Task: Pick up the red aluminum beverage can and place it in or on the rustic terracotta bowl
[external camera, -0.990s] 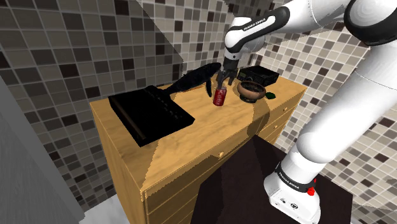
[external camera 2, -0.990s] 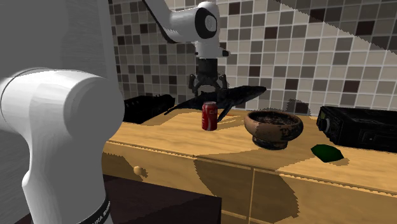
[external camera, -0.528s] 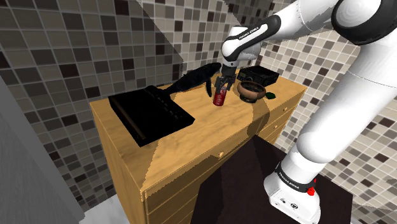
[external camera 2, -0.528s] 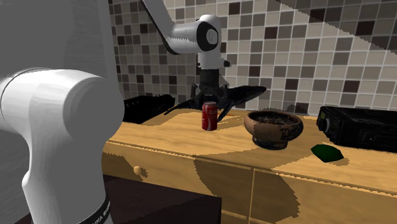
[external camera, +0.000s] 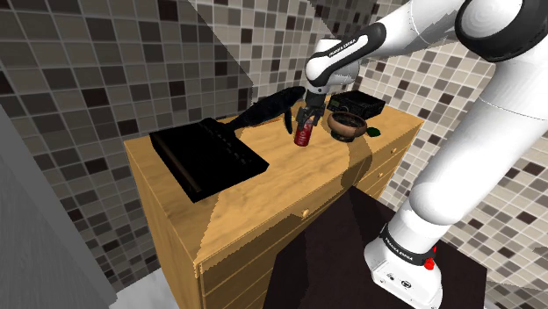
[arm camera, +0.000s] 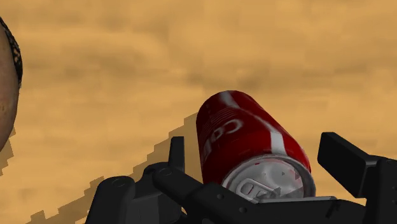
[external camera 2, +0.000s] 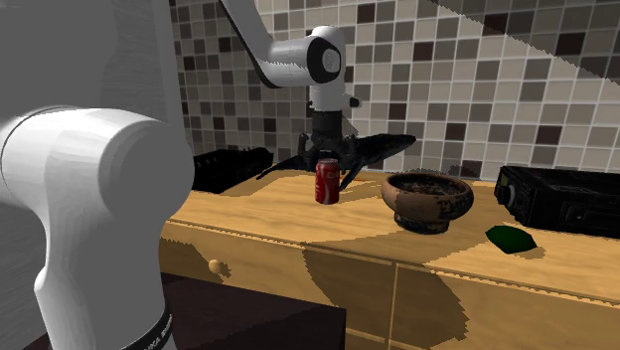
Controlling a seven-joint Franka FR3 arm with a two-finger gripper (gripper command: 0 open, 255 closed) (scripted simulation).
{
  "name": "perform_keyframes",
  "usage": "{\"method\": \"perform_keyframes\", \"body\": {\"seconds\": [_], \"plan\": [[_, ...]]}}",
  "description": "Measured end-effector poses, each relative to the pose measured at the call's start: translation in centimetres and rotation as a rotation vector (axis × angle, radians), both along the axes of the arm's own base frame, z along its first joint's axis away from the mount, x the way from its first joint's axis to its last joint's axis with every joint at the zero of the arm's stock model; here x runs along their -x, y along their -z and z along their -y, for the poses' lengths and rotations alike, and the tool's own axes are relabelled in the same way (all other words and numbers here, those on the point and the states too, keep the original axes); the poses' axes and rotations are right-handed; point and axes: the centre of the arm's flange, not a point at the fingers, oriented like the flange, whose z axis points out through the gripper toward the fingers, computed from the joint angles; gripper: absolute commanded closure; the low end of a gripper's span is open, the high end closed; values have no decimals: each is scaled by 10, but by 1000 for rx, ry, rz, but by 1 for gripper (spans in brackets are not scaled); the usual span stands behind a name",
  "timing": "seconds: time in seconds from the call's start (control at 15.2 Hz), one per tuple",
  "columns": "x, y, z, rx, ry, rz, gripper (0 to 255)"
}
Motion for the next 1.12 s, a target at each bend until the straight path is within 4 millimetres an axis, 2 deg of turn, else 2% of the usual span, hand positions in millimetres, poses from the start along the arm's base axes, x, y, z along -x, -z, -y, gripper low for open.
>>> {"method": "perform_keyframes", "body": {"seconds": [0.66,1.12], "plan": [[0,0,0,0,-1,1,255],[0,-31,1,0,0,0,255]]}}
